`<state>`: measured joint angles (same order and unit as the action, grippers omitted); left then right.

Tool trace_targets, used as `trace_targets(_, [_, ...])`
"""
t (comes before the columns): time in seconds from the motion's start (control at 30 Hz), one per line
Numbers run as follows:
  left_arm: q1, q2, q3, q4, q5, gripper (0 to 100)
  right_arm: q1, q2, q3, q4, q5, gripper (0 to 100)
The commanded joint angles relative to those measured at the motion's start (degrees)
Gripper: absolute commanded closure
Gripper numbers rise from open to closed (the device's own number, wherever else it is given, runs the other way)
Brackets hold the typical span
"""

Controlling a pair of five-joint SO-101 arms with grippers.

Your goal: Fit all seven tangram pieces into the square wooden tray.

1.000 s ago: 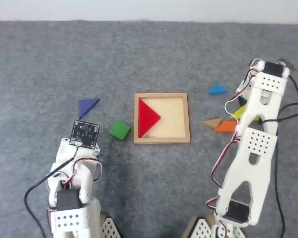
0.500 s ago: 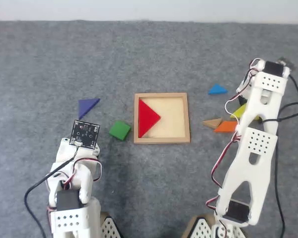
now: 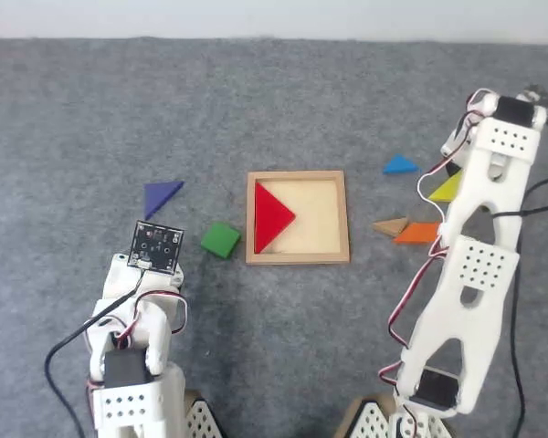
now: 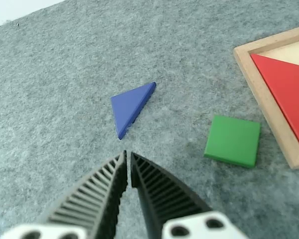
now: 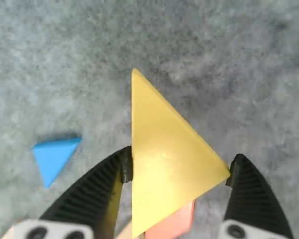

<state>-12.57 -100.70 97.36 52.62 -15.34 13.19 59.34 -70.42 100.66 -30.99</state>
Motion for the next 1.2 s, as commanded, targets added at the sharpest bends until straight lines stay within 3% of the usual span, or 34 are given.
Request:
trace_targets(0.0, [-0.35,-1.41,-0.84,0.35,-0.62,99,-3.03,-17.27,10.55,2.42,-1.14,74.2])
trace_targets(0.13, [-0.35,-1.41,-0.84,0.35,-0.62,99,-7.43,-30.02,22.95,2.33,-8.18,74.2])
trace_targets(0.3, [-0.44,-1.41,-0.92,0.88,-0.62,99,-20.44,-38.55,34.46,1.71,-14.24,74.2])
trace_targets(0.43, [-0.7,-1.49,-1.19,1.41,-0.62,99,-29.76,-35.03,35.6,-1.71,-23.82,74.2])
trace_targets(0.67, [-4.66,-1.49,-1.89,1.14,-0.62,99,-35.03,-25.27,35.34,-7.69,-44.84,73.9])
trace_targets(1.03, [-4.84,-1.49,-2.15,3.08,-0.62,99,-39.08,-20.53,35.25,-16.31,-50.46,73.3])
trace_targets(1.17, [-4.84,-1.49,-2.59,3.43,-0.7,99,-38.55,-20.26,35.25,-19.3,-50.73,63.5])
